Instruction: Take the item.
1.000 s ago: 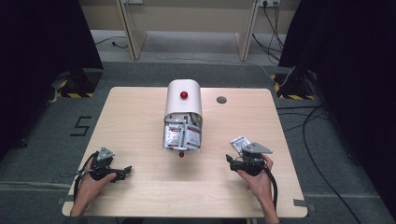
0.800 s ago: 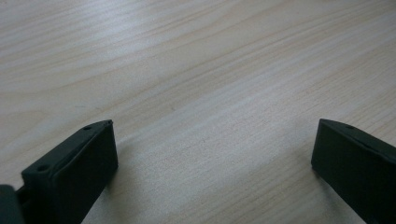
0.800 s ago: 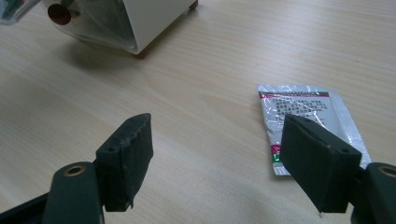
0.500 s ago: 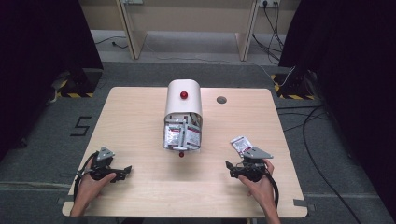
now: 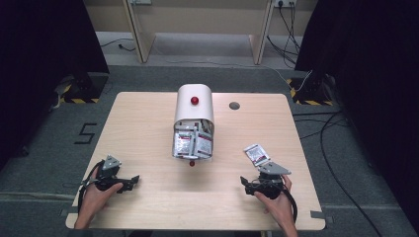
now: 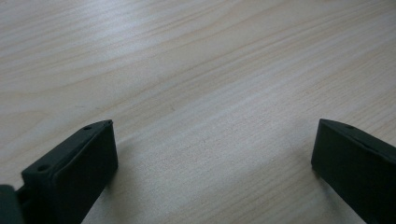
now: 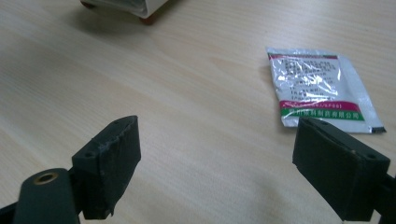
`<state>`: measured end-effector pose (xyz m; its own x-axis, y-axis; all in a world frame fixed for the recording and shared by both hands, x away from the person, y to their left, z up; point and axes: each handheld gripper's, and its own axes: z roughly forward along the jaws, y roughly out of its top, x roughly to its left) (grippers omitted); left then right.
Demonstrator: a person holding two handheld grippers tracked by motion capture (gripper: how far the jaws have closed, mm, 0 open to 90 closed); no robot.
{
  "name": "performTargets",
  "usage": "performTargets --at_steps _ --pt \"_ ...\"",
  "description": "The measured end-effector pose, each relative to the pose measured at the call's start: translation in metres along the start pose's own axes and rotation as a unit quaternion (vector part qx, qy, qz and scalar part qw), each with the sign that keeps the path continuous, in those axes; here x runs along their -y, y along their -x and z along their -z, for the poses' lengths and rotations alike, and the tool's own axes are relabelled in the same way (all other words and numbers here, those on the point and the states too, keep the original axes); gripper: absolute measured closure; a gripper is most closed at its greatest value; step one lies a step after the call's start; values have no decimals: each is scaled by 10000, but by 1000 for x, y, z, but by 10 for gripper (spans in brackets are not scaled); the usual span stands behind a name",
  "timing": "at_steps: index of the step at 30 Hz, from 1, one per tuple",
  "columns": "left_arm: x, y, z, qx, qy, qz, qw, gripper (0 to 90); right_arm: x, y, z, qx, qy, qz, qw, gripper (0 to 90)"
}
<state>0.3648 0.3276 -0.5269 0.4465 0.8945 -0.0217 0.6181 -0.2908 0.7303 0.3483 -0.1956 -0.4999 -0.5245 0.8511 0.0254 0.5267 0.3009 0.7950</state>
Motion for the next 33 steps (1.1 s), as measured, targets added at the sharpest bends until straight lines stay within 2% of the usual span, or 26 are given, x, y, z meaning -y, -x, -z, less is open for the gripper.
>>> performTargets --at_steps 2,5,6,8,14,15,19,33 --pt "0 0 0 0 -1 -2 10000 0 3 0 1 -10 -26 -28 10000 161" --pt "0 0 0 0 0 3 10000 0 8 -1 3 100 22 -17 9999 161" --pt "0 0 0 0 0 -1 10000 0 11 -1 5 57 74 -94 9999 162" --pt "0 0 0 -1 -2 -2 10000 0 12 -2 6 39 74 -73 9999 162" --pt "0 0 0 -1 -1 3 10000 0 21 -5 8 9 -15 -55 10000 162" --pt "0 0 0 -2 -1 1 10000 0 26 -7 7 -11 -127 -52 9999 167" --pt "0 0 0 -2 -3 1 10000 0 28 -8 10 27 -97 -56 9999 166" --pt "0 0 0 -5 -1 5 10000 0 39 -18 21 112 -383 -6 9992 167"
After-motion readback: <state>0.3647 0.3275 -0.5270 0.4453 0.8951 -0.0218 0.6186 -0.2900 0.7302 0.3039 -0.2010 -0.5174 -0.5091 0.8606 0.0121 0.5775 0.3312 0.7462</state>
